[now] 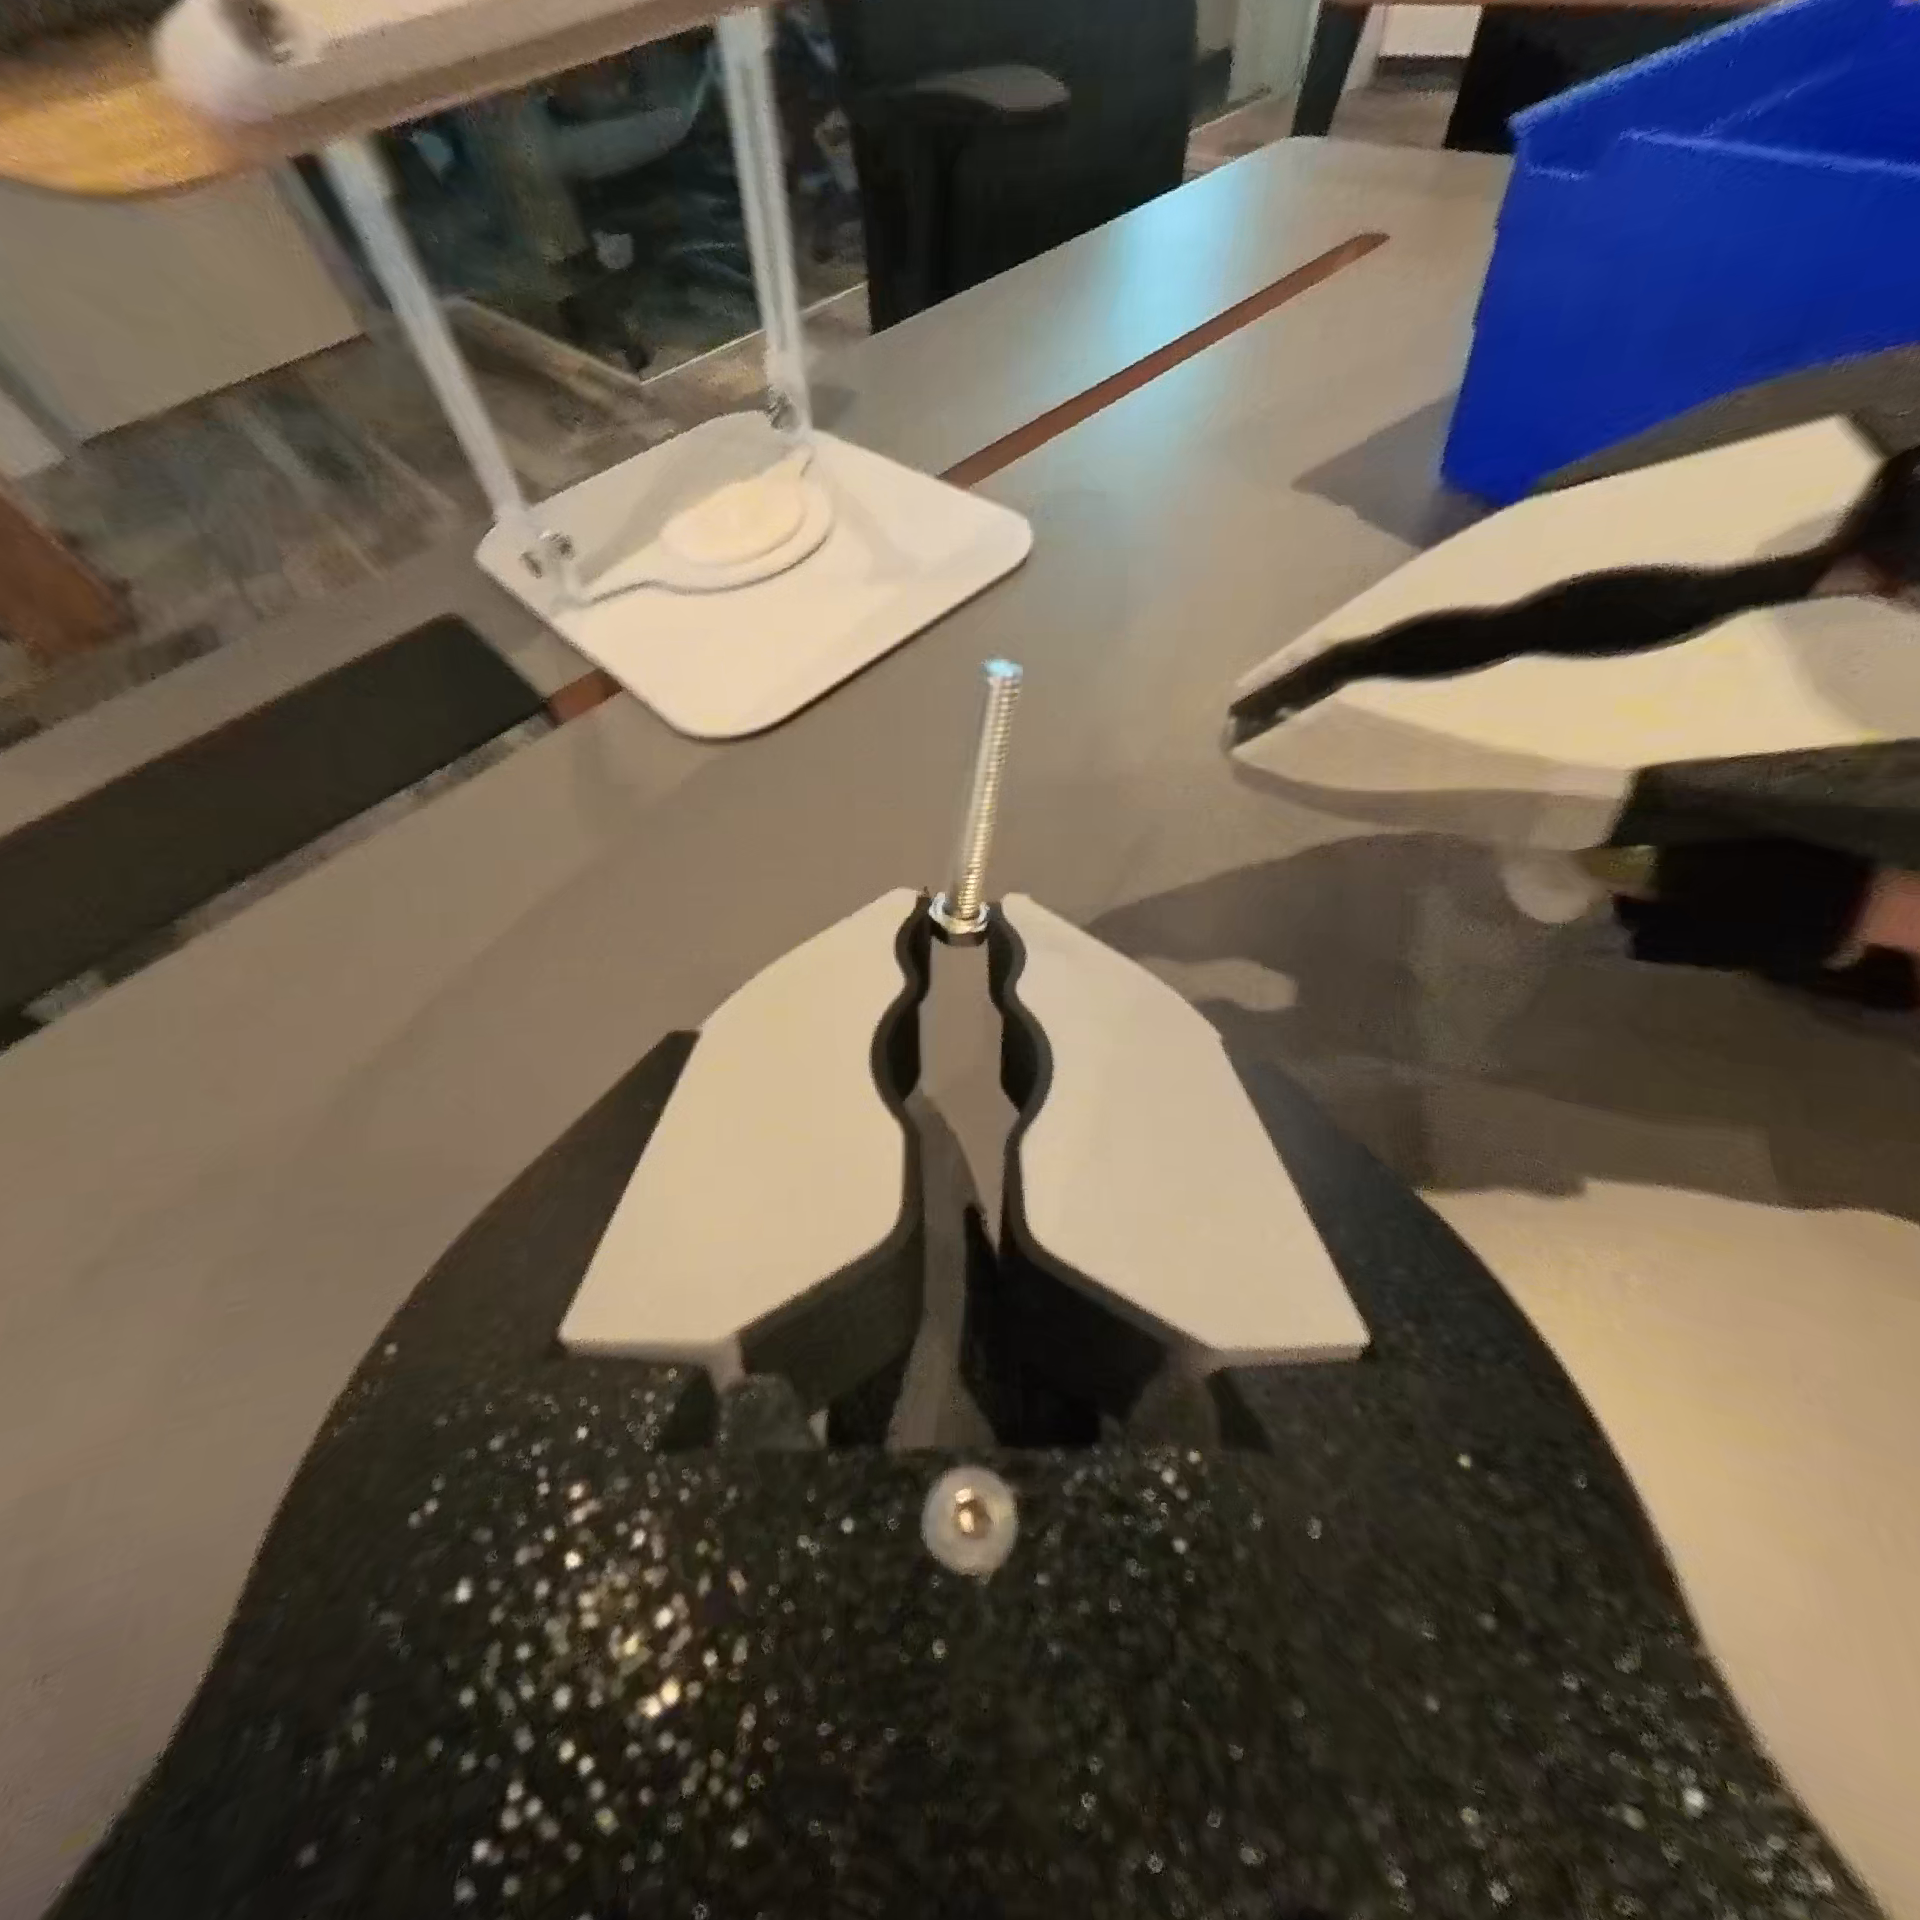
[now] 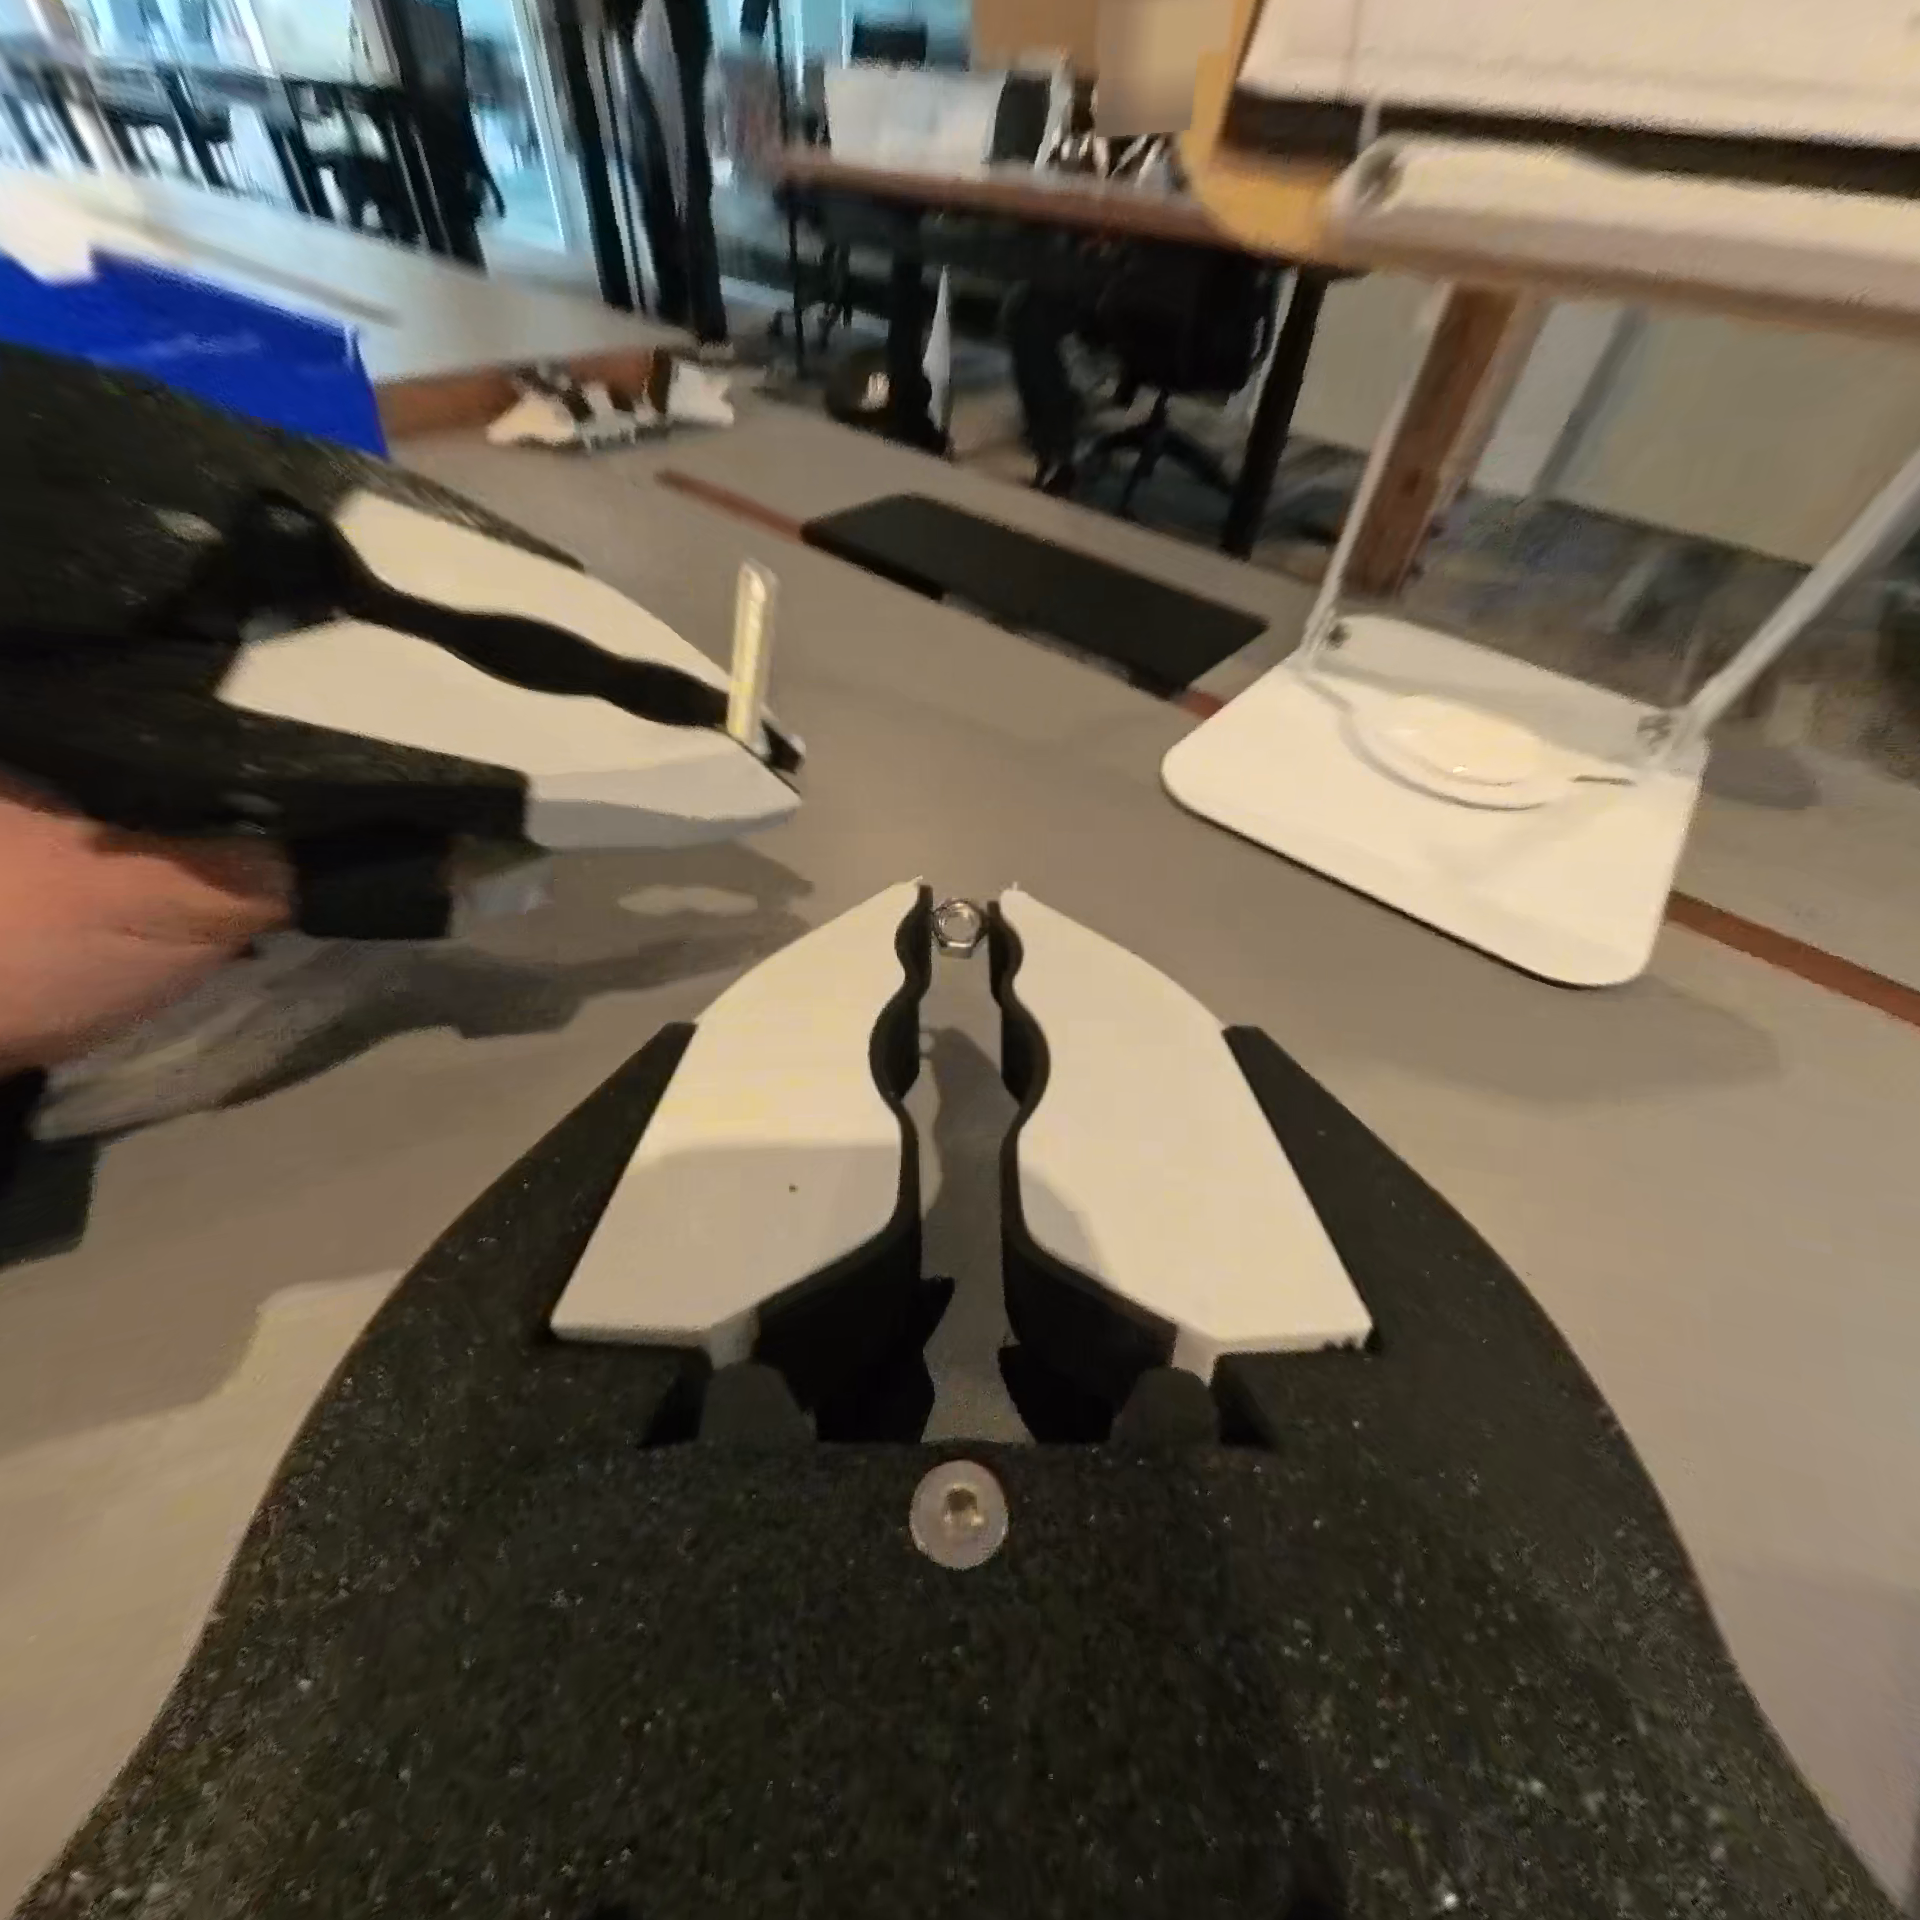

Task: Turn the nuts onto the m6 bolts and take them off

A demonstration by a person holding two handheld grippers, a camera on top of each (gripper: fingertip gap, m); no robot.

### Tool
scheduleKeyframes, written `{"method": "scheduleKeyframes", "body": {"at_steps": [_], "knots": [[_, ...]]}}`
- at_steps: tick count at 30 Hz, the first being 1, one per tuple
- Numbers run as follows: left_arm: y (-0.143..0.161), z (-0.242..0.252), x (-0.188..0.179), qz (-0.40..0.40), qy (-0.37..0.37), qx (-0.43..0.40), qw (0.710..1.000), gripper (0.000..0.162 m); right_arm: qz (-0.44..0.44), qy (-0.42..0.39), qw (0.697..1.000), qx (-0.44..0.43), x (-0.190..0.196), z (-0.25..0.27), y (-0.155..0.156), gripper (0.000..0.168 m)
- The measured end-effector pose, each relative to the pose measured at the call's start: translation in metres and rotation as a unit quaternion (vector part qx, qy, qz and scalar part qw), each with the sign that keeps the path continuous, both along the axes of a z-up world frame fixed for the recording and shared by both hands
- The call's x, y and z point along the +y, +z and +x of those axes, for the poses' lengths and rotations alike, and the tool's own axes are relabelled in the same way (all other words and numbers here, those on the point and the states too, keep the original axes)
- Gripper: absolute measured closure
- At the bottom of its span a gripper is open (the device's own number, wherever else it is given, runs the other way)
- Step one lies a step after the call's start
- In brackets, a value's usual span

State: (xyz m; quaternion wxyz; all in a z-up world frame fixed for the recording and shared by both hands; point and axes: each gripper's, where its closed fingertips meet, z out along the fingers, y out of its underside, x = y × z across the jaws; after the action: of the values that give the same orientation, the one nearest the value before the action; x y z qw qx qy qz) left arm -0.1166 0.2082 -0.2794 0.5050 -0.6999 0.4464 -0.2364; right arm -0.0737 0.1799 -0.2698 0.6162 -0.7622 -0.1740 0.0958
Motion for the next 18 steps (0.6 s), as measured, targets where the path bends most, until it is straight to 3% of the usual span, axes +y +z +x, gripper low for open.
{"method": "scheduleKeyframes", "body": {"at_steps": [3,7,18], "knots": [[-0.004,0.023,-0.006,0.024,-0.041,0.018,0.999,0.152,0.042,-0.007,0.999,0.021,-0.012,0.016,0.012,0.158],[-0.015,0.032,-0.018,0.049,-0.104,0.053,0.992,0.152,0.082,0.043,0.993,0.075,-0.02,0.012,0.03,0.158],[-0.038,0.028,-0.044,-0.002,-0.235,0.081,0.969,0.152,0.07,0.137,0.985,0.083,-0.026,-0.013,0.022,0.158]]}}
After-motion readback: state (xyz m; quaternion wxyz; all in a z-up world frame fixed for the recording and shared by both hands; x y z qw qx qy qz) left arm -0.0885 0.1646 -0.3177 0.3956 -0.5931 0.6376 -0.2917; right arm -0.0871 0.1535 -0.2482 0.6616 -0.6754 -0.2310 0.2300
